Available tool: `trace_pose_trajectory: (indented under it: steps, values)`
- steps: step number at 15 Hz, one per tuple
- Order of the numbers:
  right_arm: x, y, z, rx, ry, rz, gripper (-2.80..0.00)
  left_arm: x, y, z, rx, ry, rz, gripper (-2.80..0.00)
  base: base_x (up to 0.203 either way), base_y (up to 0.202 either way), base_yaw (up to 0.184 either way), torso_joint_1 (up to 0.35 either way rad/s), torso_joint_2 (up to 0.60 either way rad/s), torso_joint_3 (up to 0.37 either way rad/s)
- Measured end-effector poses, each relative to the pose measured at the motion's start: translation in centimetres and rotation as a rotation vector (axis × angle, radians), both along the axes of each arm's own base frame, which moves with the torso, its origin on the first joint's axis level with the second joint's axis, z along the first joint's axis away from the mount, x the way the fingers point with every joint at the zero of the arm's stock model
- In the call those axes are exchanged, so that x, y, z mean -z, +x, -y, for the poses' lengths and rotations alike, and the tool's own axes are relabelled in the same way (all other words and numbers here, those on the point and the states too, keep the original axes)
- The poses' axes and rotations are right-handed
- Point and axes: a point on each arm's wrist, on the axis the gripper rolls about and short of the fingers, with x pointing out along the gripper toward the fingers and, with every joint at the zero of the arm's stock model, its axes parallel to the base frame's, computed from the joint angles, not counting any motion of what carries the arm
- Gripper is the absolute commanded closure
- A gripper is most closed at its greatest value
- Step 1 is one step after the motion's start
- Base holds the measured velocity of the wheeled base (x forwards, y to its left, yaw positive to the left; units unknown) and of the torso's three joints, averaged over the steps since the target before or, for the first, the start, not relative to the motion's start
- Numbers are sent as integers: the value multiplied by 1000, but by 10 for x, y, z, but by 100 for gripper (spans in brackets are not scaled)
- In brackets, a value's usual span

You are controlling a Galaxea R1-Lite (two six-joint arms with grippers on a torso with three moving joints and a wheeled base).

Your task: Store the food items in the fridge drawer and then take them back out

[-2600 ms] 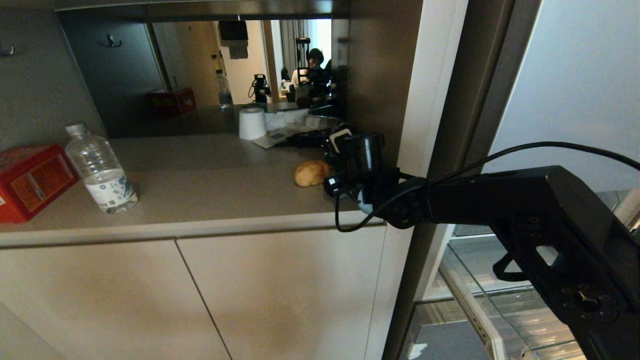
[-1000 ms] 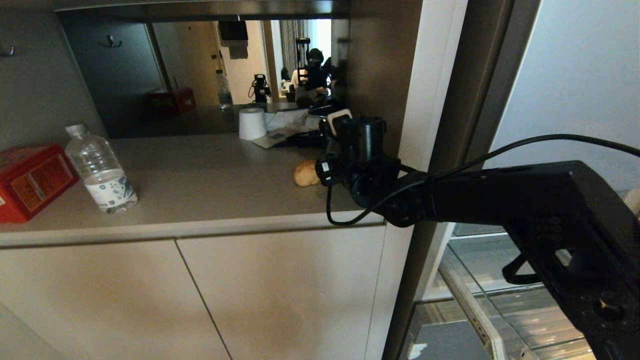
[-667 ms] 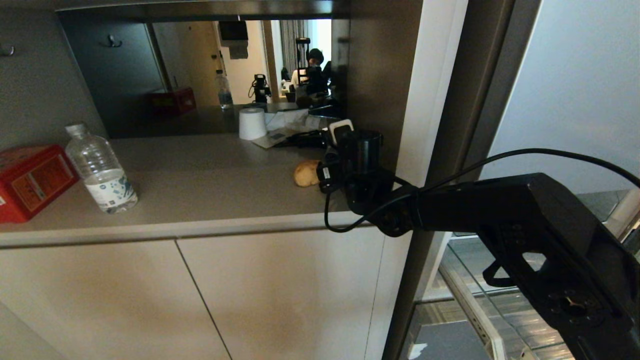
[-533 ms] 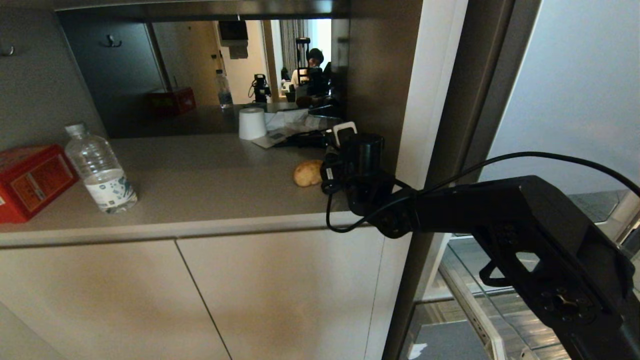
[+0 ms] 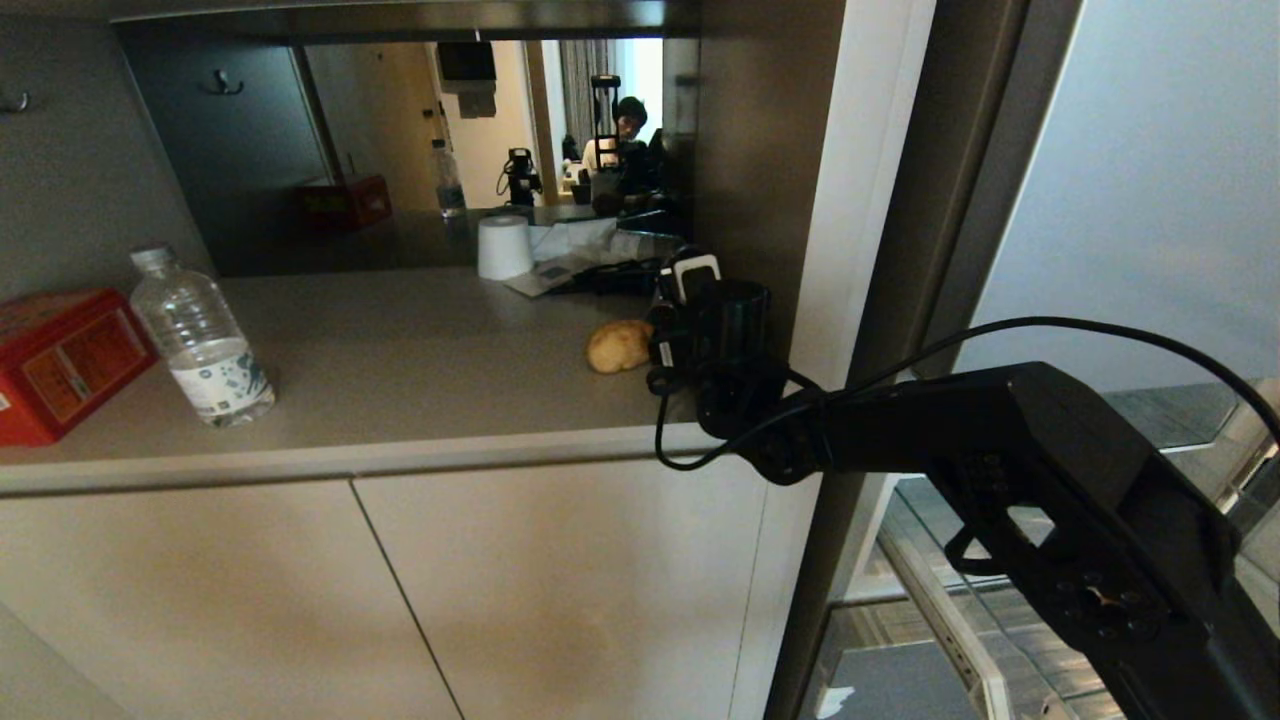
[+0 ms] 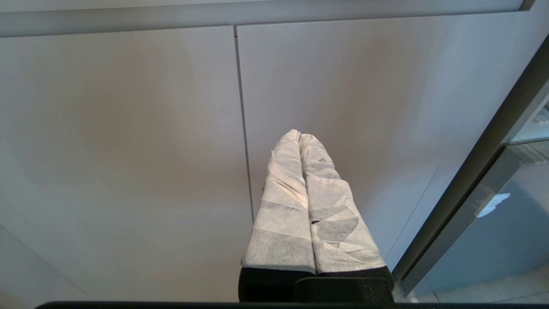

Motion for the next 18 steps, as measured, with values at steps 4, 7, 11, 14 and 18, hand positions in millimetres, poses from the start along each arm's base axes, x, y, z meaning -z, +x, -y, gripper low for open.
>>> trace_pose_trajectory:
  steps: [4, 7, 11, 14, 18]
  values:
    - [10, 8, 5, 16, -6, -11, -280, 0, 0, 0, 0, 0, 0, 0, 0, 0, 0, 0, 0, 0]
    - [15, 11, 6, 20, 15, 16, -280, 0, 0, 0, 0, 0, 0, 0, 0, 0, 0, 0, 0, 0]
    - [22, 14, 6, 25, 35, 32, -280, 0, 0, 0, 0, 0, 0, 0, 0, 0, 0, 0, 0, 0]
    - [25, 15, 6, 28, 28, 22, -280, 0, 0, 0, 0, 0, 0, 0, 0, 0, 0, 0, 0, 0]
    - [14, 12, 10, 23, 22, -22, -280, 0, 0, 0, 0, 0, 0, 0, 0, 0, 0, 0, 0, 0]
